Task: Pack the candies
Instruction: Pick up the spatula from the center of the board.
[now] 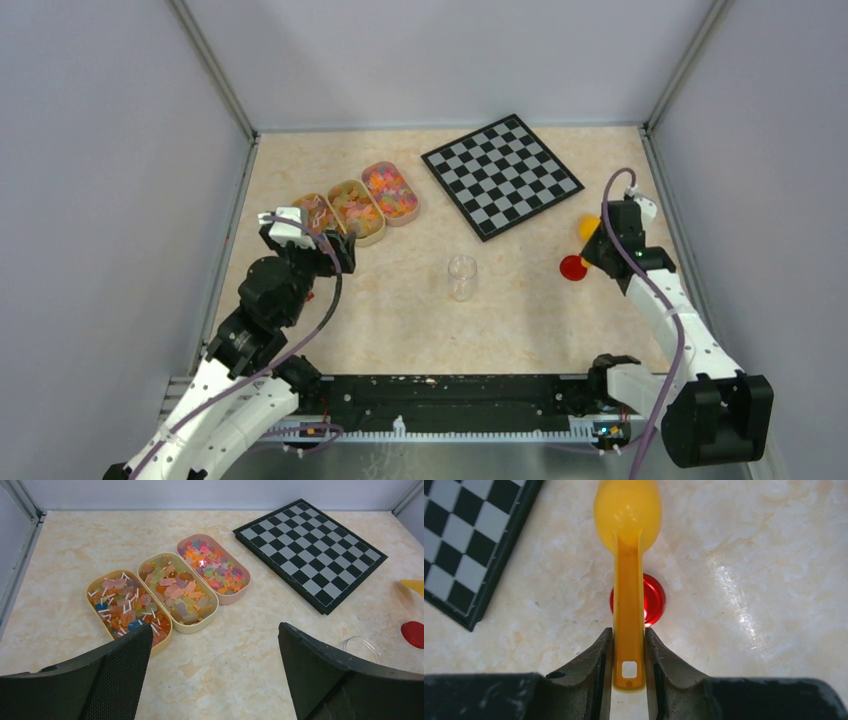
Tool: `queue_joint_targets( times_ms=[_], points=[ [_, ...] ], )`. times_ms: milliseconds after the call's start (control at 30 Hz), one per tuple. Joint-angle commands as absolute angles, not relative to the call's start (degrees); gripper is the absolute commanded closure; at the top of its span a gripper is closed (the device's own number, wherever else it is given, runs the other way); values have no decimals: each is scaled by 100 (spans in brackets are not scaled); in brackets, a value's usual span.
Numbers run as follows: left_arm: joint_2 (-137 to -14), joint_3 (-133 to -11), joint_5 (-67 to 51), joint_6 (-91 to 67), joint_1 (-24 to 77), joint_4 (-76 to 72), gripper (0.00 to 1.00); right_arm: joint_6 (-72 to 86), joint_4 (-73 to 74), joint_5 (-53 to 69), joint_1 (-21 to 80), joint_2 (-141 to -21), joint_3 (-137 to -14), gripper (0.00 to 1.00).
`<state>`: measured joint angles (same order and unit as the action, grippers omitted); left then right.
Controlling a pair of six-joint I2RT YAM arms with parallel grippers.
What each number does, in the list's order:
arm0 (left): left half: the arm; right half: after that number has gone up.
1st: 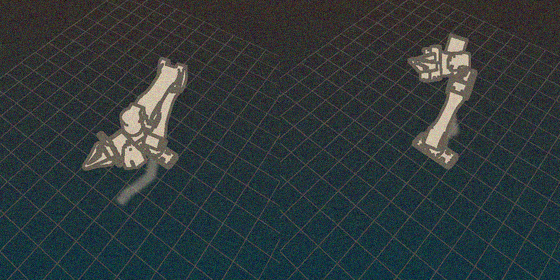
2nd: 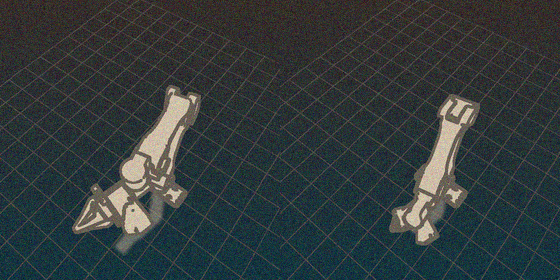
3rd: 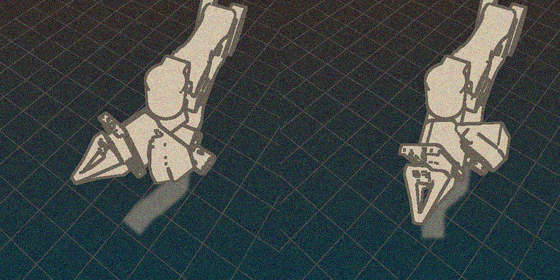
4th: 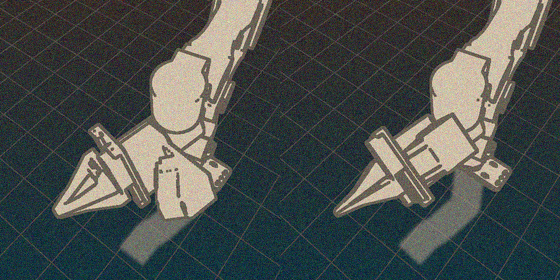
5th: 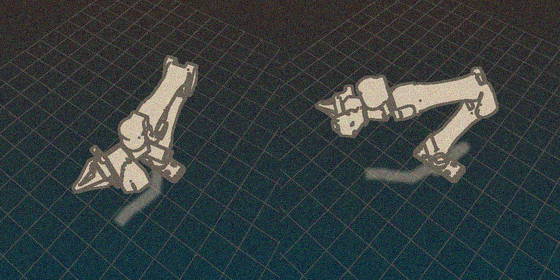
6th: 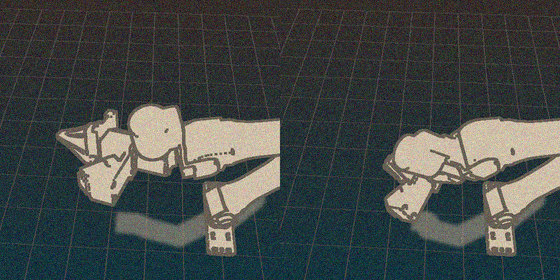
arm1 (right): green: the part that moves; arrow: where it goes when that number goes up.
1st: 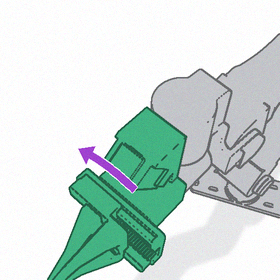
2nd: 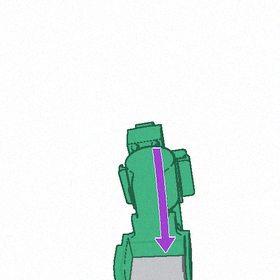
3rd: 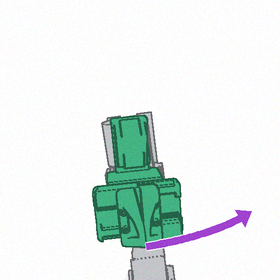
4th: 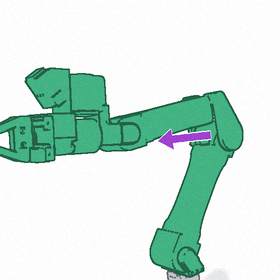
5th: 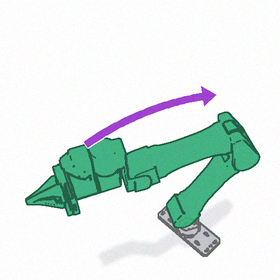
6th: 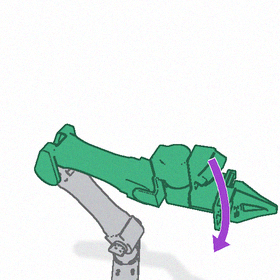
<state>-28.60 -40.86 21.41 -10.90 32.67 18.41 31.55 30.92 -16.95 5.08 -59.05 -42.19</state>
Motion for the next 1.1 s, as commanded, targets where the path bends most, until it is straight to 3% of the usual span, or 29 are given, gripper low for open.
queue_joint_targets(
  times_ms=[0, 267, 700, 800, 900, 967, 1067],
  points=[
    [-2815, -3908, 1798, -1111, 3268, 1367, 1, 3408, 3190, -649, 501, -5544, -4883, 87],
    [-3356, -4176, 283, -781, 3266, 445, 2, 4140, 3364, 809, 499, -5001, -5462, 87],
    [-4774, -4166, -1778, 703, 3263, -1970, 4, 6991, 786, 3998, 501, -4430, -4319, 88],
    [-5005, -4259, -1210, -181, 3266, -2452, 1, 7439, 141, 4424, 501, -4373, -4205, 88],
    [-5267, -4896, -982, -1469, 3263, -1817, 1, 8093, -704, 4521, 501, -4197, -4038, 88],
    [-5355, -5221, -1036, -2433, 3269, -1559, 1, 8516, -1211, 4469, 510, -4025, -3920, 88],
    [-5379, -4928, -1280, -3757, 3266, -2294, 1, 9016, -1639, 4375, 514, -3849, -3832, 88]
  ],
)
